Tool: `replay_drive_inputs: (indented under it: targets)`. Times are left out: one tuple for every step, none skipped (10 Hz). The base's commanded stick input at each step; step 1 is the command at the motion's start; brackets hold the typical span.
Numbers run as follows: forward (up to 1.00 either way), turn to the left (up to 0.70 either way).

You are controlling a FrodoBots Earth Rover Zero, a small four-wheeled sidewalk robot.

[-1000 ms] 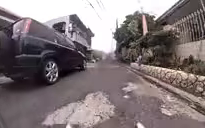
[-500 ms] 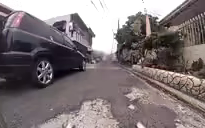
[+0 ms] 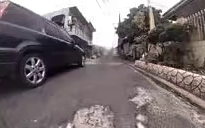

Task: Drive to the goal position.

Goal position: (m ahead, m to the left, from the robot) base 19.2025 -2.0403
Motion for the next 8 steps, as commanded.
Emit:
replay_drive_inputs:
  targets:
    - [0.7,0.0]
    - [0.7,0.0]
    - [0.7,0.0]
    - [0.7,0.0]
    - [0.7,0.0]
    - [0.7,0.0]
    - [0.7,0.0]
    - [0.7,0.0]
